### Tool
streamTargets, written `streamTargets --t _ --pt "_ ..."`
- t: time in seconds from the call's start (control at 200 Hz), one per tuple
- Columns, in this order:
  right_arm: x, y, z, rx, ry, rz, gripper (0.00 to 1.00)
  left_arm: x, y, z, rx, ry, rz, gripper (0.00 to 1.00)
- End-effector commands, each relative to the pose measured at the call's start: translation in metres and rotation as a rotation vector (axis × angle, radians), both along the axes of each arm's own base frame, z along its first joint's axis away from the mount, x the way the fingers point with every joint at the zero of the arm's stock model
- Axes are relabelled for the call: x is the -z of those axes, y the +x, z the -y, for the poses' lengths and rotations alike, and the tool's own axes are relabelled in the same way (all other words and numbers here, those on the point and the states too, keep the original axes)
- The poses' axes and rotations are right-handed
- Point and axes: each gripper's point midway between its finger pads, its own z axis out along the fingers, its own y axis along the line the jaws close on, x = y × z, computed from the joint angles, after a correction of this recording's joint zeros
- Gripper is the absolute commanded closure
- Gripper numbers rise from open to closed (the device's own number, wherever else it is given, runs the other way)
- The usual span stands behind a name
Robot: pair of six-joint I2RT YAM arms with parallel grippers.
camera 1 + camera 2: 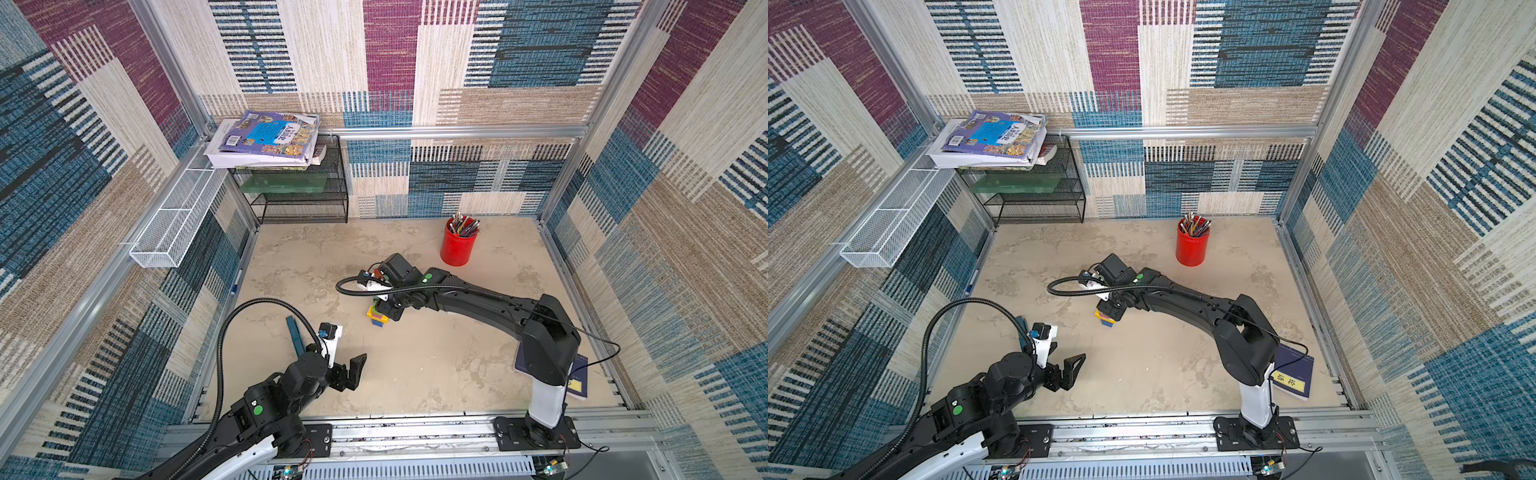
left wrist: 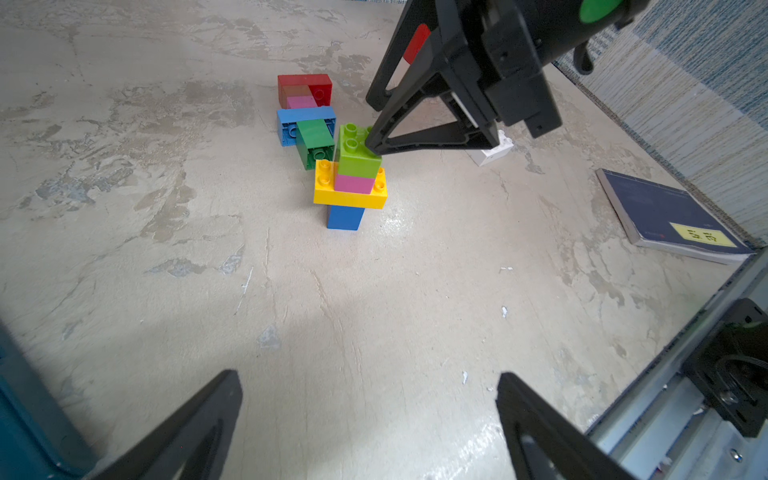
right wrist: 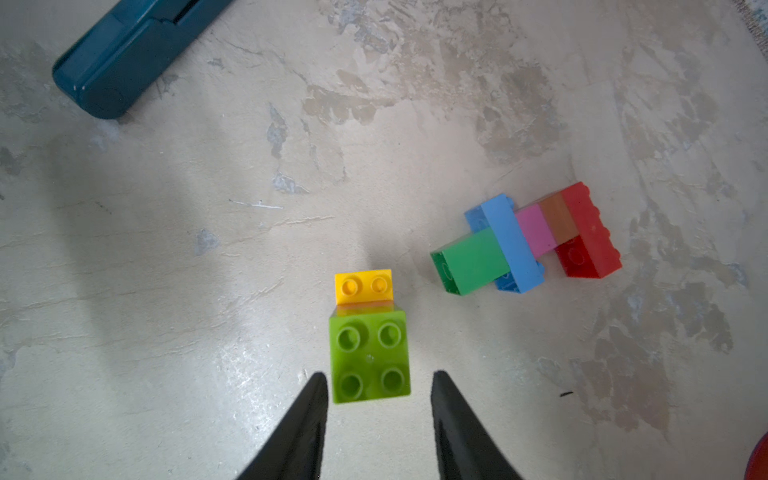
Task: Assemble the letter f with lego
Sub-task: Assemble the lego brick with the lego brick, then pick up the lego brick from the center of the board.
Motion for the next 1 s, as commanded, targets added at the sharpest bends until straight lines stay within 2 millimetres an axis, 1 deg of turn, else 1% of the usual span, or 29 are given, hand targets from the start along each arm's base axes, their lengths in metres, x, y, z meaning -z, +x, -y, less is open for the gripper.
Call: streamTargets --t 0.0,0.05,0.145,0.24,0.371,0.476,0.576,0.621,0.716,0.916,0.997 --pt "-0.013 0.006 0.005 0.050 0.034 -0.002 0.55 0.001 0.000 -0.001 -0.006 0.002 -0.001 0.01" --pt "-0.017 0.011 0.012 0.086 0.036 0.005 0.55 -0.001 0.000 0.001 0.004 -0.002 0.004 0.01" --pt "-0.022 0.022 0.033 0.183 0.027 0.024 0.55 -0.004 -0.001 0.006 0.029 -0.014 0.013 0.01" --pt "-0.021 0.034 0.062 0.307 0.008 0.030 0.56 -0.007 -0.002 0.011 0.056 -0.026 0.017 0.01" --pt "-0.004 0.042 0.110 0.484 -0.029 -0.013 0.58 -0.005 -0.002 0.013 0.060 -0.027 0.011 0.01" --pt "0.016 0.040 0.147 0.604 -0.066 -0.048 0.60 -0.002 -0.002 0.015 0.064 -0.027 0.002 0.01" --pt "0.034 0.033 0.170 0.677 -0.100 -0.091 0.63 -0.001 -0.001 0.017 0.068 -0.028 0.000 0.01" --pt "0.042 0.028 0.176 0.699 -0.115 -0.106 0.65 -0.002 -0.001 0.017 0.069 -0.029 0.000 0.01" --pt "0.051 0.020 0.180 0.731 -0.111 -0.138 0.70 -0.002 -0.001 0.018 0.071 -0.026 -0.004 0.01" --pt "0.074 0.003 0.188 0.768 -0.124 -0.191 0.76 -0.004 -0.002 0.017 0.071 -0.026 -0.007 0.01" --pt "0.081 -0.002 0.191 0.778 -0.144 -0.202 0.76 -0.003 -0.002 0.017 0.073 -0.025 -0.012 0.01"
